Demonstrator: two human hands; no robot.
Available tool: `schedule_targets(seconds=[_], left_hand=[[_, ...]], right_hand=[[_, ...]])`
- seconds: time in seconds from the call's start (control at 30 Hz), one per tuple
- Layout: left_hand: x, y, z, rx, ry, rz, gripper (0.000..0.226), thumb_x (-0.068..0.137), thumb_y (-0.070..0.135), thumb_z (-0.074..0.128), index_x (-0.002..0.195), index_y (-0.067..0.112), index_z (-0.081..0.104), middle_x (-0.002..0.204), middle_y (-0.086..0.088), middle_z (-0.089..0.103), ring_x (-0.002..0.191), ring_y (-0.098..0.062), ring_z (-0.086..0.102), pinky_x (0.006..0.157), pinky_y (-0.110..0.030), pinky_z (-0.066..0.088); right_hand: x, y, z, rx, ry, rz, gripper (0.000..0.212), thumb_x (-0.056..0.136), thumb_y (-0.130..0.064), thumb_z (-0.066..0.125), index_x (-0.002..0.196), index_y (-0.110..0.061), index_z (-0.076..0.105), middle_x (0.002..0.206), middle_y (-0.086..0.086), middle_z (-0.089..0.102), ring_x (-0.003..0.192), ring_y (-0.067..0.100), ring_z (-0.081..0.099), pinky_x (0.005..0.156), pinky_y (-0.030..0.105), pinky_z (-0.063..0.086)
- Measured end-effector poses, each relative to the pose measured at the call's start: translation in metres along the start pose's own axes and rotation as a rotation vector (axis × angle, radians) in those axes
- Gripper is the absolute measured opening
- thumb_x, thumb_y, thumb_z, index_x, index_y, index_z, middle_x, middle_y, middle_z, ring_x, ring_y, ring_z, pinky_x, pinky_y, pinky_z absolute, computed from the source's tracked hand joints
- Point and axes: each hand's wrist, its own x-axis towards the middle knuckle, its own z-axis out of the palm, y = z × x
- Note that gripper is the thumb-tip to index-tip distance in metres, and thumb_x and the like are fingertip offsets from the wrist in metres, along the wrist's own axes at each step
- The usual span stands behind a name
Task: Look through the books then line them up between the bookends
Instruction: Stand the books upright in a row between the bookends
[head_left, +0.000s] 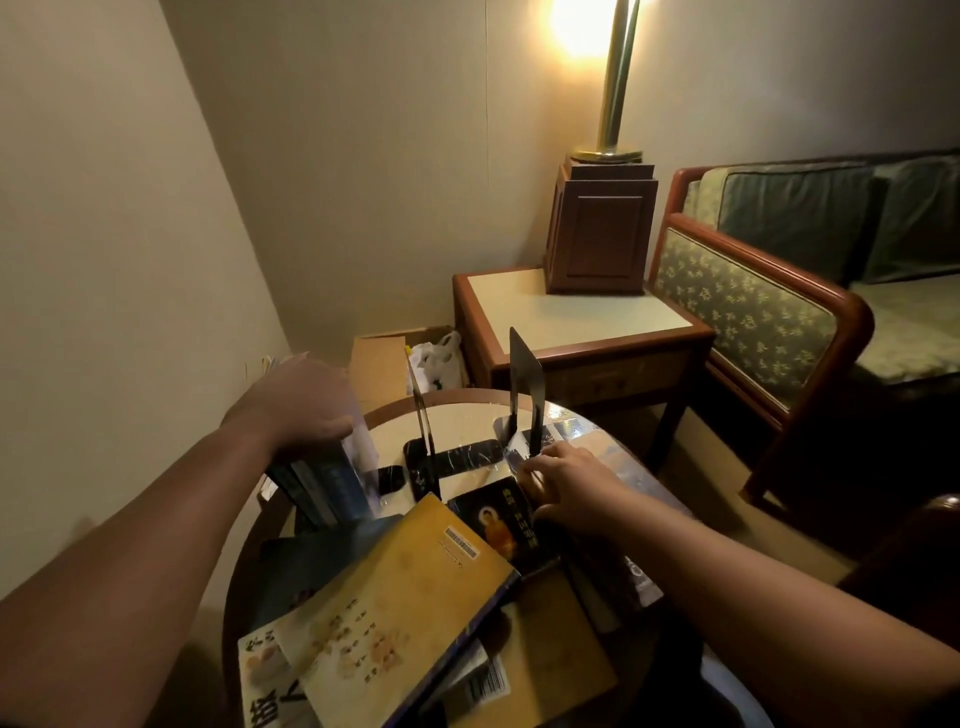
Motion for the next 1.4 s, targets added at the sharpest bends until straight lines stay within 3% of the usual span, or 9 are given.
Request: schedule_targets(seconds=[0.2,0.33,0.47,0.77,0.9,1.0,1.13,1.27,1.4], left_hand=[[-0.002,0.001,-0.001,0.012,0.009,0.007,0.086,0.072,0.071,0.041,0.148,0.032,0.038,0.153,0.001,0.037,0.148,-0.026,0.019,0.106,-0.053,0.037],[0.0,0.0,0.001,0.013,0.009,0.009,0.085,0.073,0.071,0.043,0.148,0.032,0.039,0.153,0.0,0.038,0.148,-0.027,0.019,0.107,-0.053,0.036],[0.002,-0.001,0.004,0.021,0.03,0.008,0.073,0.085,0.062,0.059,0.148,0.031,0.039,0.154,-0.002,0.037,0.148,-0.028,0.019,0.107,-0.055,0.036],[0.002,-0.003,0.004,0.026,0.026,0.01,0.076,0.081,0.067,0.052,0.147,0.031,0.039,0.153,-0.003,0.038,0.148,-0.029,0.02,0.106,-0.055,0.037],[0.002,-0.002,0.003,0.031,0.019,0.005,0.073,0.084,0.064,0.055,0.147,0.031,0.038,0.154,-0.003,0.037,0.148,-0.028,0.019,0.106,-0.055,0.037],[0.002,0.0,0.003,0.027,0.024,0.002,0.07,0.087,0.059,0.059,0.148,0.031,0.038,0.154,-0.002,0.037,0.148,-0.028,0.019,0.106,-0.054,0.036],[0.003,-0.003,0.003,0.014,0.011,0.005,0.075,0.082,0.066,0.054,0.147,0.032,0.039,0.153,-0.001,0.038,0.148,-0.028,0.02,0.106,-0.054,0.037],[0.003,-0.002,0.002,0.007,0.014,0.01,0.079,0.077,0.07,0.051,0.146,0.033,0.041,0.152,0.0,0.039,0.148,-0.027,0.02,0.107,-0.053,0.037],[0.004,-0.004,0.002,0.001,0.017,0.014,0.097,0.061,0.081,0.031,0.144,0.034,0.044,0.15,0.001,0.042,0.147,-0.027,0.023,0.107,-0.052,0.036]], right_hand=[[-0.028,0.027,-0.005,-0.03,-0.062,-0.128,0.071,0.085,-0.019,0.076,0.146,-0.038,0.044,0.16,-0.005,0.027,0.144,0.024,0.03,0.113,0.04,0.039],[-0.04,0.034,-0.003,-0.218,-0.102,-0.102,0.08,0.091,-0.02,0.069,0.152,-0.047,0.026,0.165,-0.01,0.015,0.15,0.025,0.015,0.115,0.056,0.027],[-0.038,0.029,0.005,-0.41,-0.151,-0.066,0.092,0.089,-0.034,0.069,0.151,-0.055,0.005,0.165,-0.001,-0.001,0.149,0.037,0.002,0.107,0.065,0.033],[-0.028,0.021,0.008,-0.49,-0.03,-0.105,0.073,0.084,-0.046,0.073,0.14,-0.038,0.026,0.151,0.014,0.024,0.136,0.042,0.03,0.092,0.065,0.049],[-0.029,0.026,0.007,-0.501,0.017,-0.157,0.068,0.086,-0.04,0.071,0.14,-0.032,0.031,0.146,0.015,0.033,0.129,0.037,0.042,0.091,0.051,0.054],[-0.031,0.033,0.002,-0.431,0.121,-0.228,0.056,0.088,-0.038,0.068,0.135,-0.026,0.039,0.132,0.011,0.051,0.111,0.028,0.058,0.083,0.037,0.057],[-0.038,0.041,-0.021,-0.284,0.301,-0.274,0.04,0.088,-0.031,0.069,0.122,-0.02,0.051,0.113,0.006,0.064,0.088,0.023,0.068,0.069,0.034,0.06],[-0.047,0.052,-0.04,-0.119,0.37,-0.244,0.051,0.082,-0.024,0.079,0.124,-0.02,0.05,0.115,0.006,0.07,0.094,0.02,0.073,0.072,0.029,0.062],[-0.055,0.06,-0.057,-0.013,0.509,-0.188,0.055,0.075,-0.014,0.085,0.123,-0.015,0.059,0.106,0.006,0.073,0.091,0.018,0.072,0.068,0.006,0.047]])
